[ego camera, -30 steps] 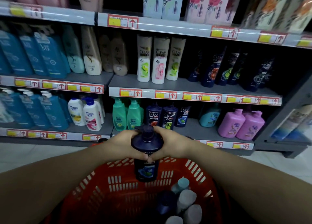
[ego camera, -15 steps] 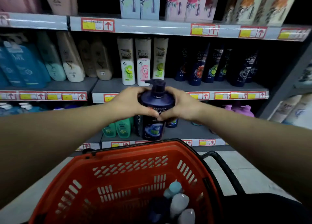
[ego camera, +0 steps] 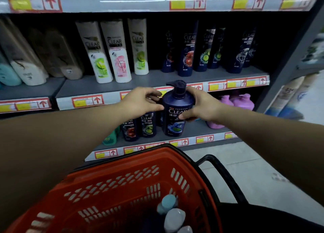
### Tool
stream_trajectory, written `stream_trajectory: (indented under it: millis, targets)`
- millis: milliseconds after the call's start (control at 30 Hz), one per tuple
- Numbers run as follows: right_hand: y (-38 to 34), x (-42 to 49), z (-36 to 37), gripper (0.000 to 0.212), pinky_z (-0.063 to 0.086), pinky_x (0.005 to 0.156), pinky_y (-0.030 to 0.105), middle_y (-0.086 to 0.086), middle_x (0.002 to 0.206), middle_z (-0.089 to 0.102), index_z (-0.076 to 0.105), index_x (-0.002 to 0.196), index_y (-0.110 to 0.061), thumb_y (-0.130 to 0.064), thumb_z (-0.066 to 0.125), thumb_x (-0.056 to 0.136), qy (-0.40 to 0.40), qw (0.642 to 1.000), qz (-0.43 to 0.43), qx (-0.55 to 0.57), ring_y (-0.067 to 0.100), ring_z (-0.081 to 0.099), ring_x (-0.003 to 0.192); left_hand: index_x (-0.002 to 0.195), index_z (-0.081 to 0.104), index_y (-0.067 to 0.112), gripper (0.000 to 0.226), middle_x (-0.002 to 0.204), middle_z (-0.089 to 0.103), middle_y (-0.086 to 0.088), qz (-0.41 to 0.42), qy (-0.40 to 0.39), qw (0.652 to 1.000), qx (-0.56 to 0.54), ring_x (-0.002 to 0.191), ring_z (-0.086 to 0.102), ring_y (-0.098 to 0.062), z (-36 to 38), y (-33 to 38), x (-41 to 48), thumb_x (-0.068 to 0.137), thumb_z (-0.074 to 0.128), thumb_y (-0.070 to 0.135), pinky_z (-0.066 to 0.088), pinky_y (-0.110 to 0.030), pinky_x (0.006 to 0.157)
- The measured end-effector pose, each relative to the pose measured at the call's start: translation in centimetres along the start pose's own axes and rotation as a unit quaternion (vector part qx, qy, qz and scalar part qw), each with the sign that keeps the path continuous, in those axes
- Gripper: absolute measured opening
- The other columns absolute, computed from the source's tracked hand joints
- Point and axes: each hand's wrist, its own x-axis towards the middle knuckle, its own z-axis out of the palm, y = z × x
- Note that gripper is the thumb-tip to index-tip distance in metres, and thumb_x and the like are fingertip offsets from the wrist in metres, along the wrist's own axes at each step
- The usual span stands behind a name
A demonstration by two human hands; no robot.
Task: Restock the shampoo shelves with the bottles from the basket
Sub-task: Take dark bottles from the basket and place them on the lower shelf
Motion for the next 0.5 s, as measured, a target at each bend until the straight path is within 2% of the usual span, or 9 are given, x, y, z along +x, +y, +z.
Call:
stream_trajectory:
  millis: [100,267,500]
  targets:
    - [4.2,1.7,-0.6,0.079,0.061,0.077,0.05,0.008,0.122,0.064,0.052,0.129,-0.021,0.008,0.084,0.063,0.024,0.999,0.016,-0.016,0.03,0.065,0.107,0.118,0.064,0.014,0.043,0.113,0.068,-0.005,-0.025,0.0,1.0,-0.009,0.093,0.068,-0.014,1.2,-1.8,2.0,0.078,0.078,0.017,0.052,-0.023,0.089]
    - [8.9,4.7,-0.4,0.079,0.061,0.076,0.05,0.007,0.121,0.064,0.053,0.125,-0.022,0.005,0.086,0.059,0.022,0.998,0.021,-0.046,0.029,0.063,0.109,0.133,0.055,0.015,0.057,0.115,0.062,0.001,-0.054,-0.04,0.998,-0.01,0.101,0.065,-0.014,4.4,-4.3,5.1,0.081,0.076,0.02,0.049,-0.024,0.092]
    - [13.1,9.5,2.4,0.078,0.061,0.077,0.05,0.007,0.117,0.067,0.054,0.126,-0.02,0.004,0.086,0.059,-0.002,0.998,0.034,-0.051,0.027,0.067,0.104,0.135,0.053,0.015,0.052,0.129,0.061,0.0,-0.079,-0.04,0.996,-0.02,0.117,0.058,-0.013,8.8,-8.7,8.2,0.086,0.069,0.021,0.048,-0.038,0.102]
